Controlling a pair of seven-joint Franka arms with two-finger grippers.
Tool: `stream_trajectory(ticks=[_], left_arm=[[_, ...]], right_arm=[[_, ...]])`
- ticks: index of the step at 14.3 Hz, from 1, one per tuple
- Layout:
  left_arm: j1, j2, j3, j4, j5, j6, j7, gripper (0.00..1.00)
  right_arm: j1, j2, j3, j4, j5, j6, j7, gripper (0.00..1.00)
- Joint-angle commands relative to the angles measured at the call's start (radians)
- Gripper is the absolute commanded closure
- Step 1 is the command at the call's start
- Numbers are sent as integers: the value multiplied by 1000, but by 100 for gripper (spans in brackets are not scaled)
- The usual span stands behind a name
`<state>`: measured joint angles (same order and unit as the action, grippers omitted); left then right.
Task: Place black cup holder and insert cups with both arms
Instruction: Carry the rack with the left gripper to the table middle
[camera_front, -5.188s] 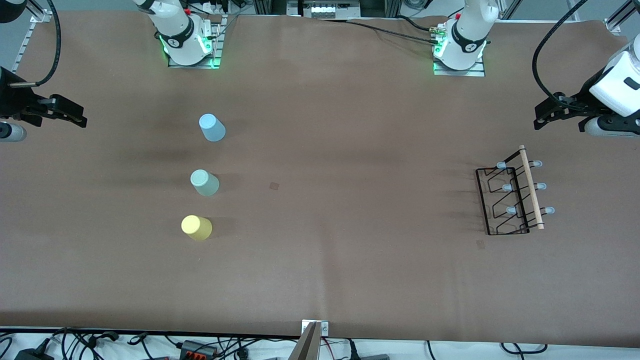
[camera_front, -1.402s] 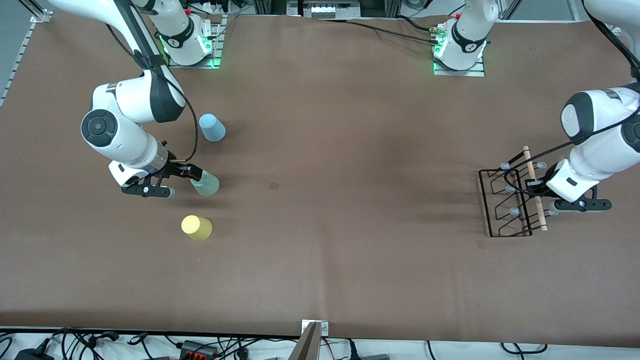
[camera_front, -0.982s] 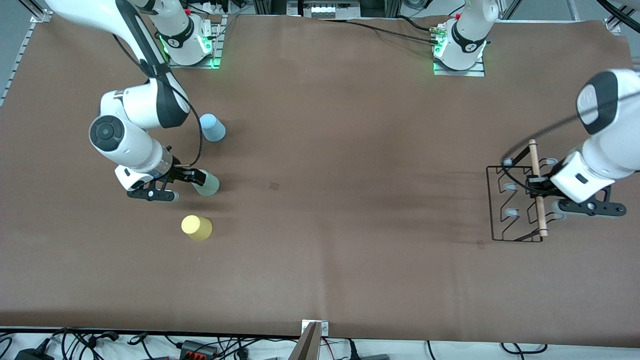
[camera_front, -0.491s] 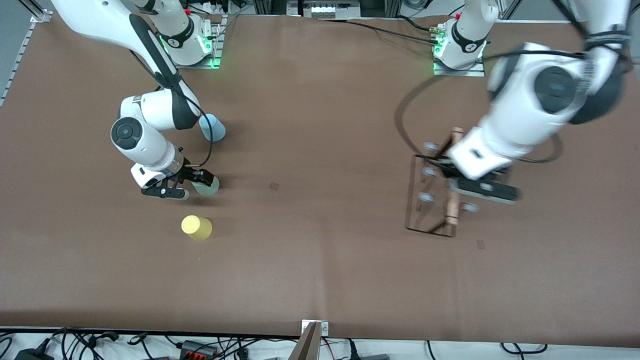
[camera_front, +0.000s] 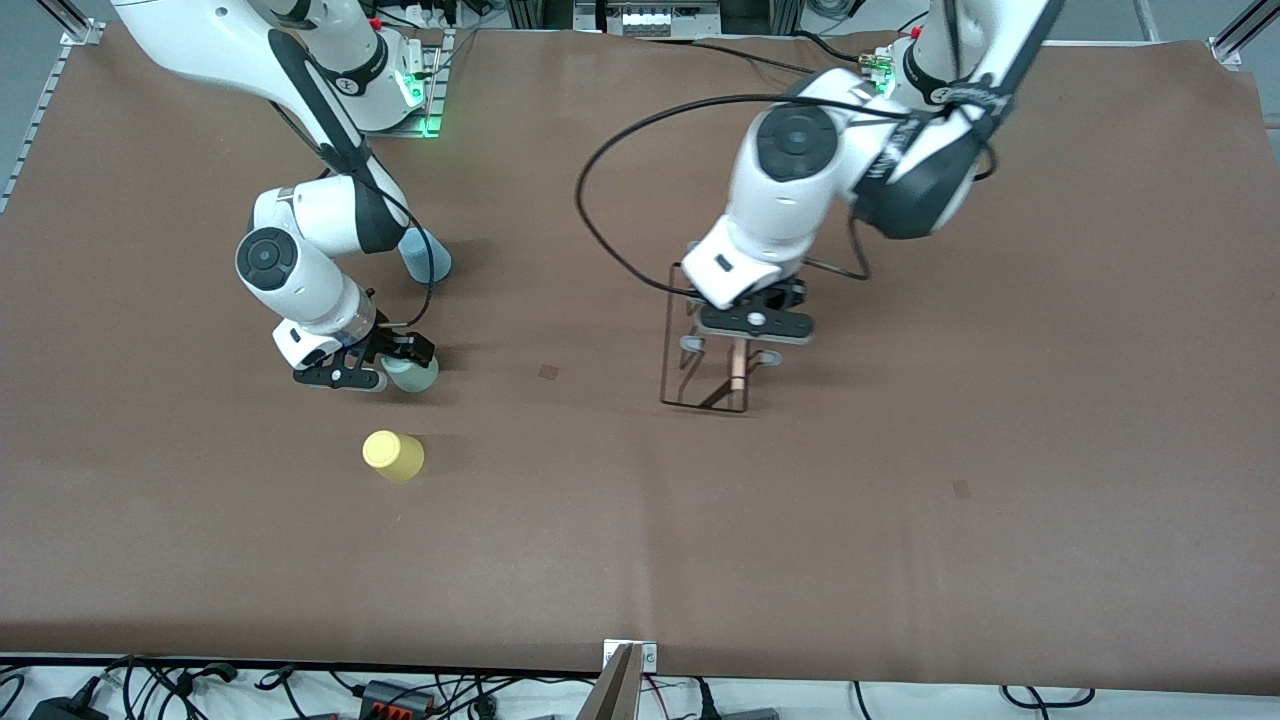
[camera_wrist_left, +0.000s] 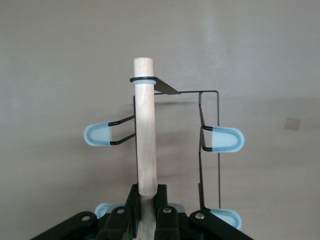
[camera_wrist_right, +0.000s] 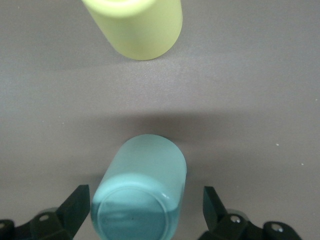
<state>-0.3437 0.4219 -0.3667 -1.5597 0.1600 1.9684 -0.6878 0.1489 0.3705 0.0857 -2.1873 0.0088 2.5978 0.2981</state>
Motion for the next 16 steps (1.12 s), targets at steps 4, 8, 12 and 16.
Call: stream_trajectory(ticks=[4,8,12,16], left_arm=[[-104,124,5,121,85,42,-212,99],[-124,153,6,121,87,96,-254,99],[-133,178,5,121,85,101,-254,99],[-133,182,5,119,115,152,-254,99]], right_arm=[[9,-24,-1,-31,7,22,-13,36],[9,-30,-3,-29,7,16,-16,84],[5,-42,-3,-19,7,15,-79,94],[3,-50,-3,-19,7,15,-86,94]])
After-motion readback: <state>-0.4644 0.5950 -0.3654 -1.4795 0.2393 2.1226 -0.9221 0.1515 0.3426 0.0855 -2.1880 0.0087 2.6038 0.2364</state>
